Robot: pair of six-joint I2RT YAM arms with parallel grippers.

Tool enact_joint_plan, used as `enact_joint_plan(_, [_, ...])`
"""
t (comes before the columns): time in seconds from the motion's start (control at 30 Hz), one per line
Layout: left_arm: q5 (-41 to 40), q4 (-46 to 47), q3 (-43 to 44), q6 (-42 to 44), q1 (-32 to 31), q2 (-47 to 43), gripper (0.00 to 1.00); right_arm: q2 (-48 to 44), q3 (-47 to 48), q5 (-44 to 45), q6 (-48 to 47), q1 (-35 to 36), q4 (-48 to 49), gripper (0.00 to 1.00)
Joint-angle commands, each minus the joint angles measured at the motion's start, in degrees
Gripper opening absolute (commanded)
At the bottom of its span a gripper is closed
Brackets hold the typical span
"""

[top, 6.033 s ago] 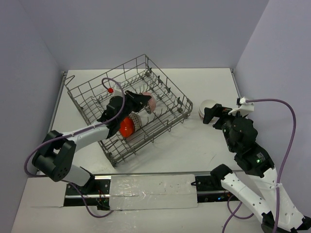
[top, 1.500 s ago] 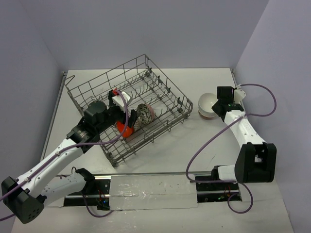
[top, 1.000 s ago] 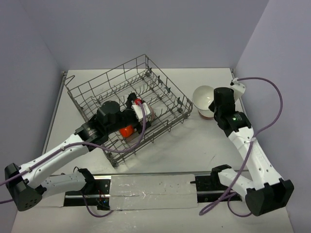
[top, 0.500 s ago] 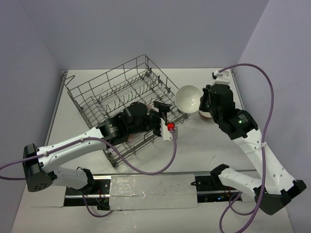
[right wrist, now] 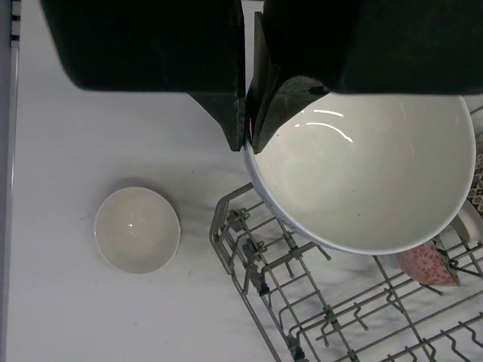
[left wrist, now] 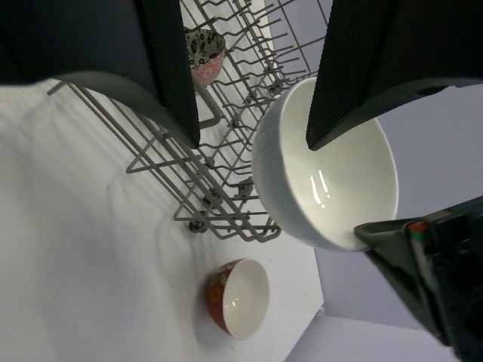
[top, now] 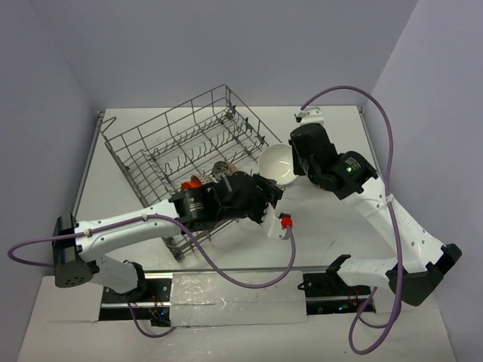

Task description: Load the bowls into the dish rack

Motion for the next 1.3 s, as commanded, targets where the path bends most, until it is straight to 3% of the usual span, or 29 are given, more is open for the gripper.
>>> enact_joint_plan(0.0, [-0.6,-2.9,2.7,0.2,-0.9,0.3,0.63,0.6,4.3,2.9,-0.1,1.3,-2.2,0.0])
enact_joint_plan(0.3, [1.4,-7.5,5.5,-2.3,-0.8,2.4,0.45,5.3,7.9,3.3,0.5,3.5,-9.4,0.0])
enact_joint_plan(0.87, [3.2,-12.5,10.5,-5.2,0.7,8.2,0.39,8.1,9.7,4.7,0.1,5.7,-11.5,0.0])
enact_joint_plan(1.27, [4.3,-13.7,13.0,-6.6,1.2,10.3,0.25,8.9,9.9,6.4,-0.2,6.6,-11.1,0.0])
